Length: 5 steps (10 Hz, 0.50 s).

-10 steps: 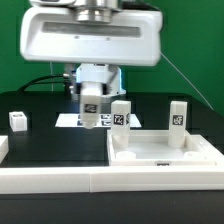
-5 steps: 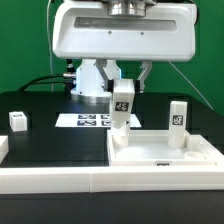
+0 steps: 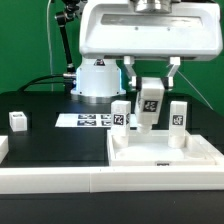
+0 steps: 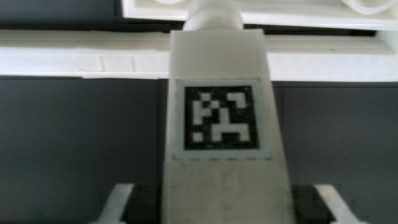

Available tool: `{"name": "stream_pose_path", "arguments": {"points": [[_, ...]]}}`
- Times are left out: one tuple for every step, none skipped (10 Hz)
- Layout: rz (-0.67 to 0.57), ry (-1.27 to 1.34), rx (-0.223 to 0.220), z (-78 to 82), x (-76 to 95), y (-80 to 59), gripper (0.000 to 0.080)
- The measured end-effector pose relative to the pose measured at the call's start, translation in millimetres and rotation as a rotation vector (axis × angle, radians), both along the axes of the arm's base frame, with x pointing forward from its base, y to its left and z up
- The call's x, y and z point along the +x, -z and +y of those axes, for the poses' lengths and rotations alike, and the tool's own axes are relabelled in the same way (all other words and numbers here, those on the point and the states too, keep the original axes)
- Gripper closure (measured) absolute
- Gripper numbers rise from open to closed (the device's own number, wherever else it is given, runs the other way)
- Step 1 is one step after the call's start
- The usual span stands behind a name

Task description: Assemble square table

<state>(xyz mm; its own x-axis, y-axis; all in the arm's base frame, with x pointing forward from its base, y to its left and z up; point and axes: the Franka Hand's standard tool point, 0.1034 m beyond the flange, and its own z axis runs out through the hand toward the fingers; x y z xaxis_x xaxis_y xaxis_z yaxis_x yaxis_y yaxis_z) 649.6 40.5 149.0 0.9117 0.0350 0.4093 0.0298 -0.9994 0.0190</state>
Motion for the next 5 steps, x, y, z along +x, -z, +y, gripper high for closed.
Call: {"name": "stream_pose_path", "arguments": {"points": [[-0.028,-0.008,-0.010,-2.2,-3.0,3.7,0.0509],[-0.007,-0.007,-0.009,-2.8,-5.5,6.4,0.0509],[-0.012,-0.009,-0.010,-2.9,-5.3,6.0,0.0509],[-0.017,0.004,-0.005,-2.5,-9.4,9.6,0.0509],[-0.015,0.013,0.010,10.7,-13.3,12.8,0.0509]]}}
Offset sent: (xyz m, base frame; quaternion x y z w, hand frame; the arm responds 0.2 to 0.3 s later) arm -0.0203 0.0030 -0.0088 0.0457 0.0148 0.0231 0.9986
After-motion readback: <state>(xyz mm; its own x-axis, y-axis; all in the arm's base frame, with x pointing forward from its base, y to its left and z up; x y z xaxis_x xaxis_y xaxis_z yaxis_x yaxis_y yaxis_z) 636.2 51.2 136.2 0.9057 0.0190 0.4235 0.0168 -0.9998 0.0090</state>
